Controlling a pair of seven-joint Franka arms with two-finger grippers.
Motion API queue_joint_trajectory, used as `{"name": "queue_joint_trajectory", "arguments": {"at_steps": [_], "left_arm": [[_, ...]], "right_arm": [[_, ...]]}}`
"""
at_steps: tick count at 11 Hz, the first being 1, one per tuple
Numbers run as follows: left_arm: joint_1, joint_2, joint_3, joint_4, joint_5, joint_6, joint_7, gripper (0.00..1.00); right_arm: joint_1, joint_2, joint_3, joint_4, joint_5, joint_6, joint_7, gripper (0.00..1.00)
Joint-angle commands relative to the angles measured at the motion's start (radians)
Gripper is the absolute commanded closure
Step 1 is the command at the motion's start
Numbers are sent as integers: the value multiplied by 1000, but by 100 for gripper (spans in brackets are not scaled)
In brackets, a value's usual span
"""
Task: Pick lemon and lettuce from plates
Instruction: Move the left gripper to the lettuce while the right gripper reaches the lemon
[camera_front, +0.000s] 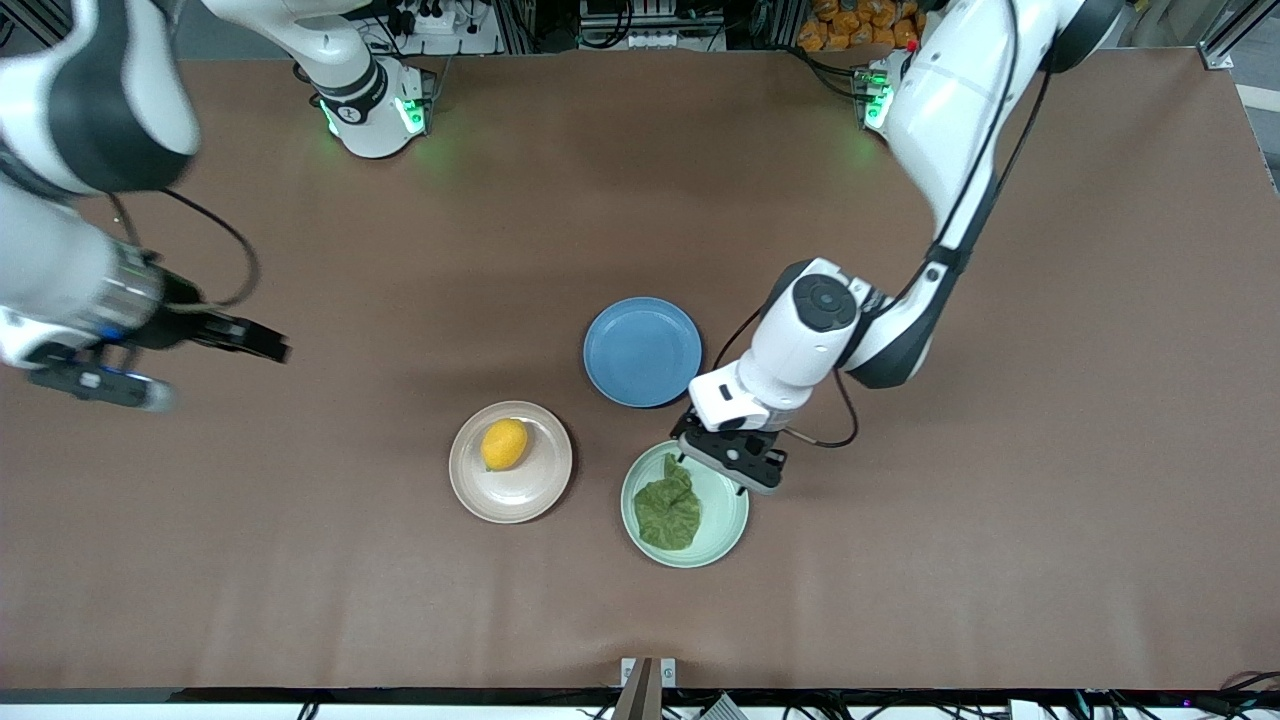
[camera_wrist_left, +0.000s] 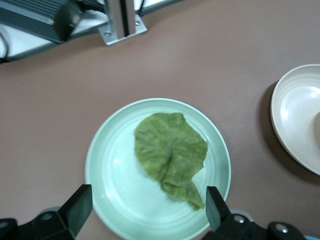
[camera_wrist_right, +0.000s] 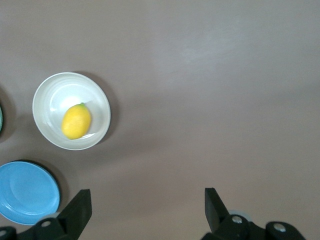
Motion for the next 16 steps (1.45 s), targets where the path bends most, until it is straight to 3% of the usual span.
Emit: {"name": "queue_joint_trajectory", "arguments": {"at_steps": [1, 3, 7, 11, 14, 16], "left_arm": [[-16, 117, 11, 32, 29, 161, 13, 0], [-42, 150, 26, 34, 38, 189, 11, 0], [-165, 205, 147, 52, 43, 218, 2, 0], [-165, 223, 147, 62, 43, 226, 0, 0], [-165, 223, 147, 62, 43, 226, -1, 29], [-165, 222, 147, 62, 43, 224, -1, 40]], "right_arm": [[54, 89, -4, 15, 54, 78, 56, 0], [65, 154, -4, 16, 105, 162, 56, 0], [134, 285, -4, 16, 105, 300, 141, 0], [199, 411, -6, 16, 100, 451, 241, 0], [232, 464, -6, 13, 100, 528, 273, 0], [249, 487, -6, 15, 93, 554, 312, 0]]}}
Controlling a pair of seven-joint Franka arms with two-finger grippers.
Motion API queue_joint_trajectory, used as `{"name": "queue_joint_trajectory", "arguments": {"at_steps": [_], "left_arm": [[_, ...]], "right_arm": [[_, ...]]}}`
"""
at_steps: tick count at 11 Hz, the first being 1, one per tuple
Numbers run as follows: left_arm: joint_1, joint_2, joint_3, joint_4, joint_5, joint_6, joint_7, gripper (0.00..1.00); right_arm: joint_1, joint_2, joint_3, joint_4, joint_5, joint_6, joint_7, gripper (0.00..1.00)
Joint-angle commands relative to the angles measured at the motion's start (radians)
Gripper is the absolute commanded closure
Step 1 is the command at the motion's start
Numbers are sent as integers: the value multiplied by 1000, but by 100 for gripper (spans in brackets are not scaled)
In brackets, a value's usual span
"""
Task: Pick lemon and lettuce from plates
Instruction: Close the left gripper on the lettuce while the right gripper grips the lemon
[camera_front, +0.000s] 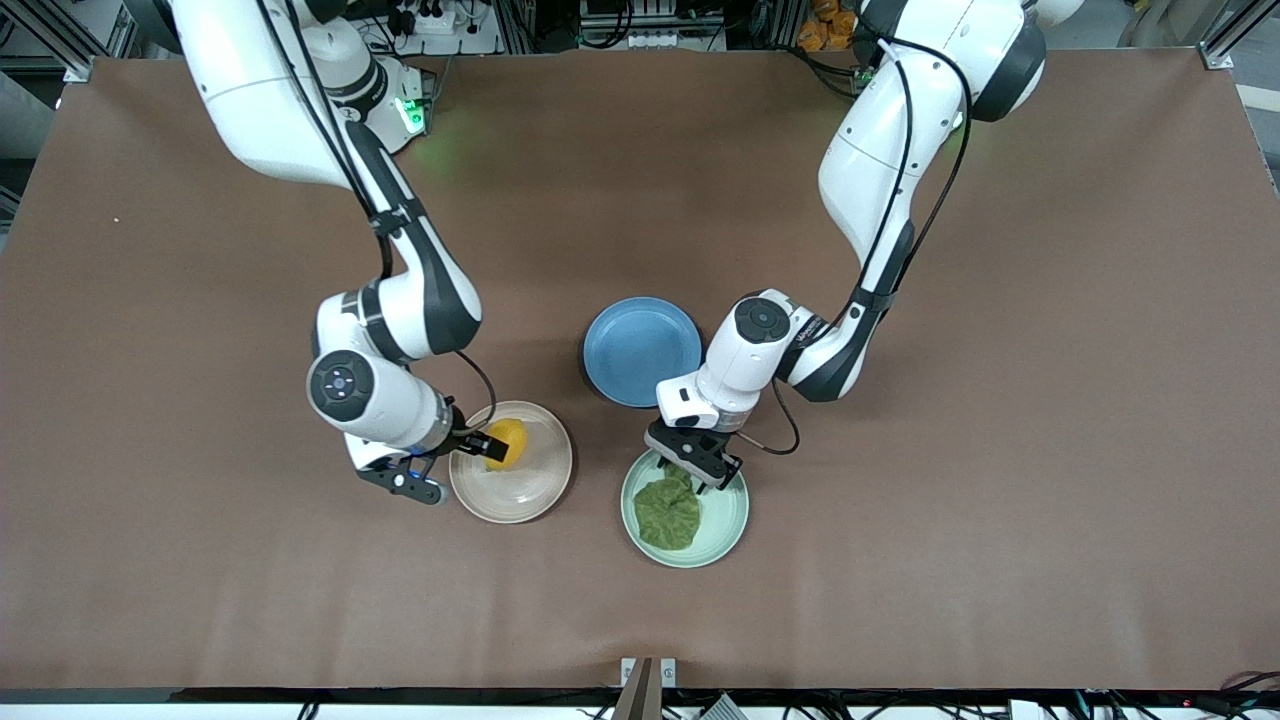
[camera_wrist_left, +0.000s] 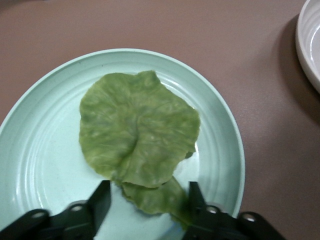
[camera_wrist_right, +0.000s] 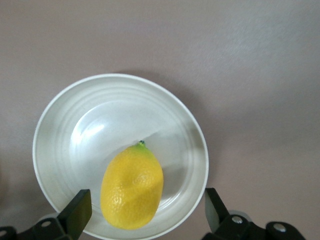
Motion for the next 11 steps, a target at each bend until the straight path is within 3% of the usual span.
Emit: {"name": "queue_joint_trajectory", "arguments": {"at_steps": [1, 4, 6, 7, 9, 11], "left_arm": [[-7, 10, 12, 20, 20, 11, -5, 46], [-7, 5, 10, 18, 20, 9, -6, 63], [-3, -16, 12, 17, 22, -2, -5, 95], [5, -27, 10, 15, 20, -3, -5, 100], [8, -50, 10, 12, 14, -55, -6, 100], [13, -89, 10, 12, 9, -138, -6, 100]], "right_arm": [[25, 36, -7, 15, 2, 49, 62, 0], [48, 85, -8, 15, -3, 118, 88, 0], [54, 107, -8, 15, -3, 144, 91, 0], [62, 118, -8, 15, -3, 155, 95, 0], [70, 130, -10, 15, -4, 164, 108, 0], [76, 135, -11, 15, -15, 167, 108, 10]]}}
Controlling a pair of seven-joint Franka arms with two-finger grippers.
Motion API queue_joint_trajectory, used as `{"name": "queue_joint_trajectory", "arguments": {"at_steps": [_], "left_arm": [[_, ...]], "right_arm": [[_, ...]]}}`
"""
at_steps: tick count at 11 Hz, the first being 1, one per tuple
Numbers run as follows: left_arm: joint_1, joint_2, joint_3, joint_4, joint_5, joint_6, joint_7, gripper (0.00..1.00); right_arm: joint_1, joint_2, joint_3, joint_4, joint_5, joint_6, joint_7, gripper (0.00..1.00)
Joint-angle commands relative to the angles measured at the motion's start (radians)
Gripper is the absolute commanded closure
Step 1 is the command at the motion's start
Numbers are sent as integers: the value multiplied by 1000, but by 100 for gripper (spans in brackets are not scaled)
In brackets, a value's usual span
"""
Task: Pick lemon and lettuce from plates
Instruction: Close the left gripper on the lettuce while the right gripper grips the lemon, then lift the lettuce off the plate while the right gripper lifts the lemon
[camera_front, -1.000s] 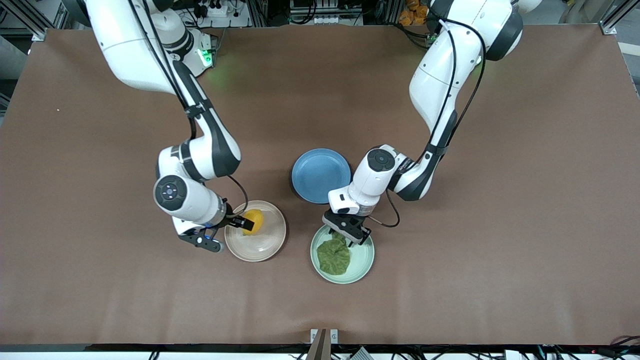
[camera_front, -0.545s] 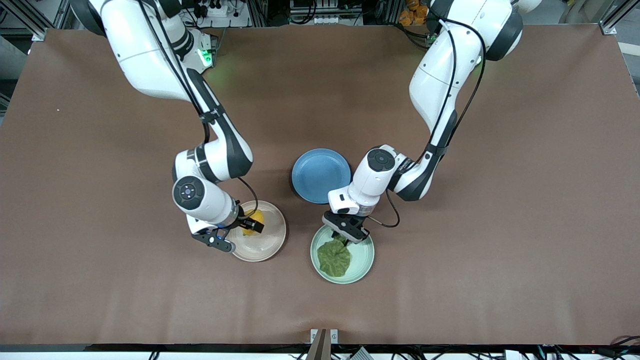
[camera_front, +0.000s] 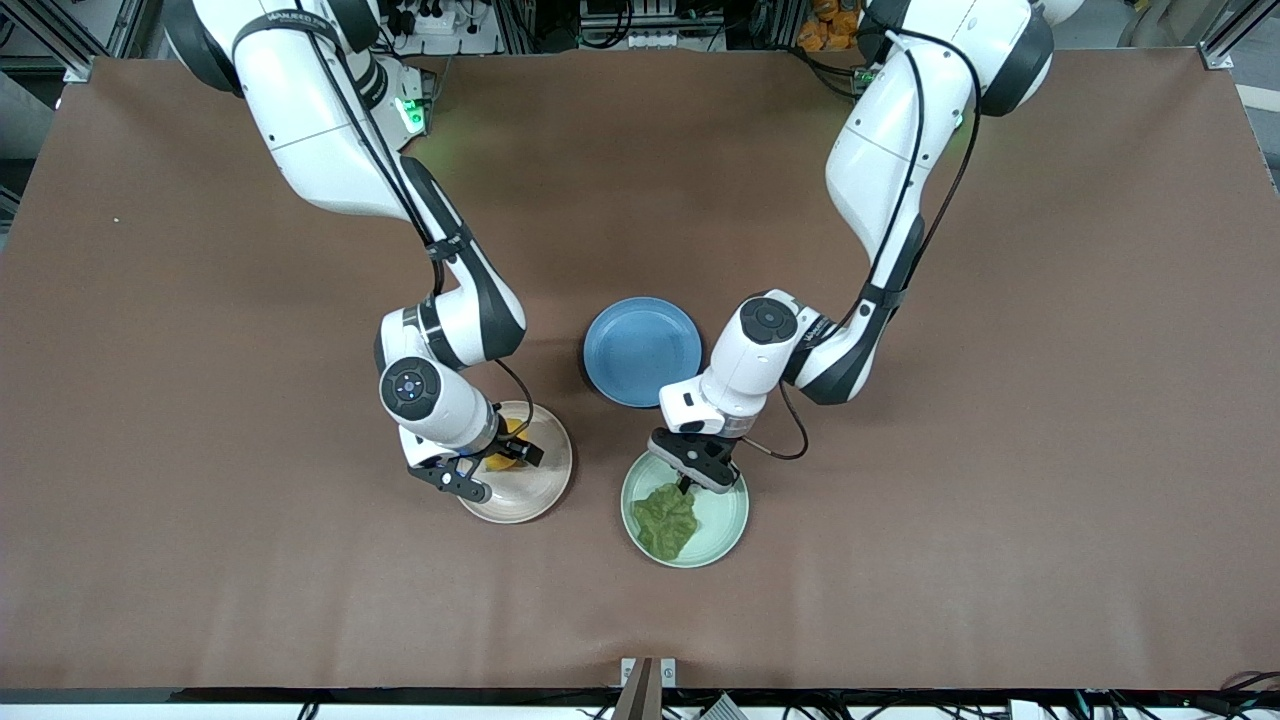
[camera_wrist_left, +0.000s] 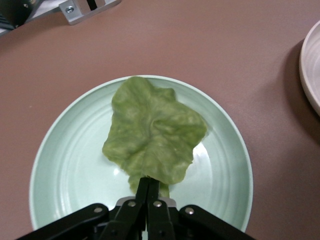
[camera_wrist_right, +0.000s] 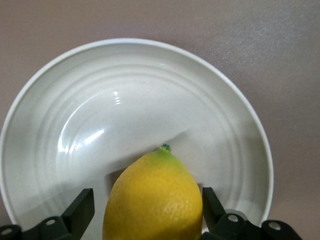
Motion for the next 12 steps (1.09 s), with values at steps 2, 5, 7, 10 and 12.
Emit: {"name": "queue_joint_trajectory", "arguments": {"at_steps": [2, 5, 7, 10, 12], "left_arm": [[34, -107, -4, -14, -20, -184, -8, 100], [74, -191, -7, -13, -64, -330, -5, 100], [114, -242, -7, -13, -118, -413, 0, 100], [177, -299, -7, -13, -138, -510, 9, 100], [213, -322, -9, -15, -141, -577, 8, 100]], "right_arm": [[13, 16, -11, 15, -22, 7, 22, 32], [7, 19, -11, 16, -22, 0, 13, 50], [-2, 10, -12, 27, -22, -19, 5, 54], [-45, 9, -11, 131, -77, -242, -56, 53], [-70, -7, -11, 145, -77, -270, -166, 54]]}}
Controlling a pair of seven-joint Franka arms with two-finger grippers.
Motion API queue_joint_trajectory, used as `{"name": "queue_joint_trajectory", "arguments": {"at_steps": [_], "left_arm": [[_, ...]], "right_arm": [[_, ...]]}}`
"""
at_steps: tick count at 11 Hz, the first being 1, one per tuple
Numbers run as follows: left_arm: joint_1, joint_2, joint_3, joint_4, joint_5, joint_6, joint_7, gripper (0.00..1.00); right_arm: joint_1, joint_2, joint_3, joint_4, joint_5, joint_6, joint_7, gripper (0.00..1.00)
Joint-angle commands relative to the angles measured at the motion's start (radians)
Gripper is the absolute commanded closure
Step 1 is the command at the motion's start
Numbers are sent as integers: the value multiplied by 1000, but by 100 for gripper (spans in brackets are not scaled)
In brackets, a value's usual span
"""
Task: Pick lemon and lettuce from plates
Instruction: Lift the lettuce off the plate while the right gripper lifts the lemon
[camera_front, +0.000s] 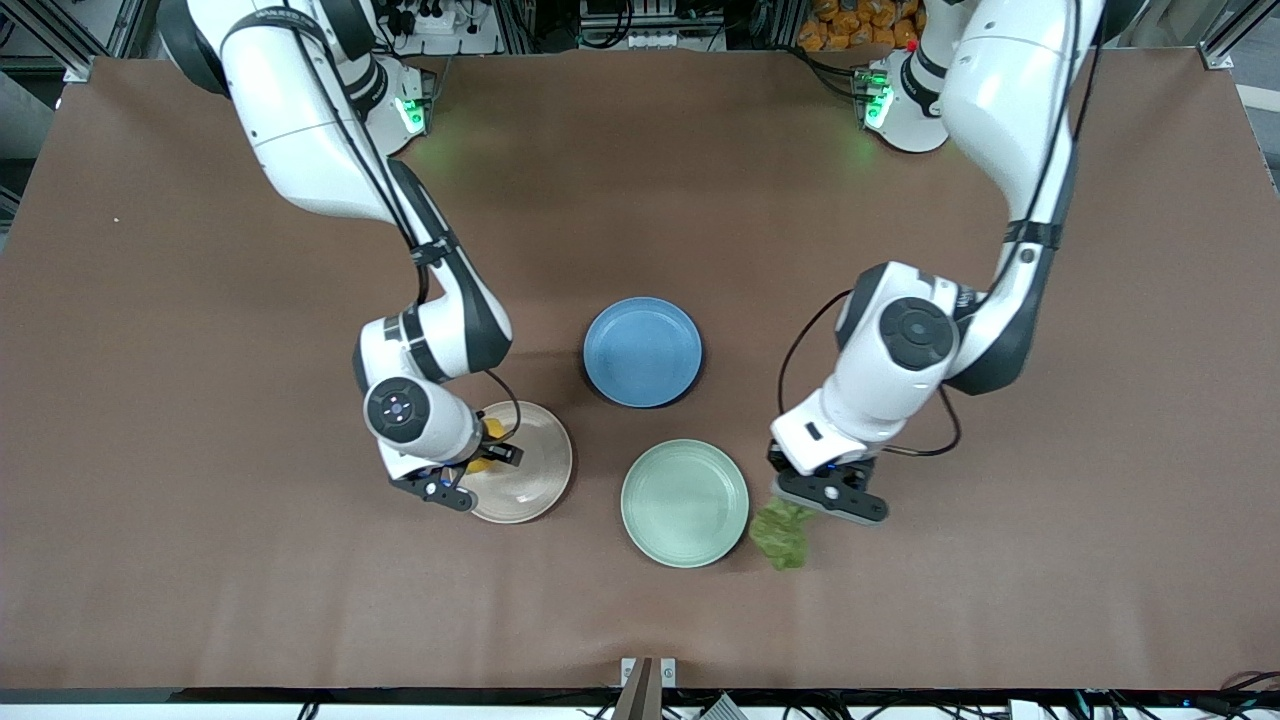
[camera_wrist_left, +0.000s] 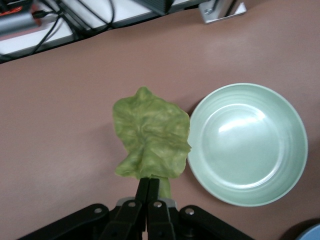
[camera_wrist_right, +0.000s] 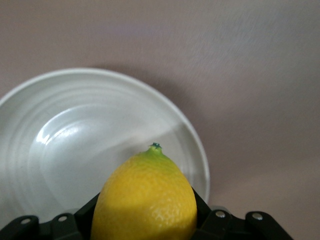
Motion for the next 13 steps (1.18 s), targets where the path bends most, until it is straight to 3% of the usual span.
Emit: {"name": "queue_joint_trajectory", "arguments": {"at_steps": [1, 8, 13], "left_arm": [[38, -49, -6, -23, -34, -105, 10, 100], [157, -44, 5, -38, 23, -276, 6, 100], [191, -12, 34, -74, 58, -305, -36, 100]], "right_arm": [[-52, -22, 9, 28, -23, -74, -136, 54], [-186, -165, 1, 8, -44, -312, -377, 54], [-267, -289, 0, -115, -81, -329, -515, 54]]}}
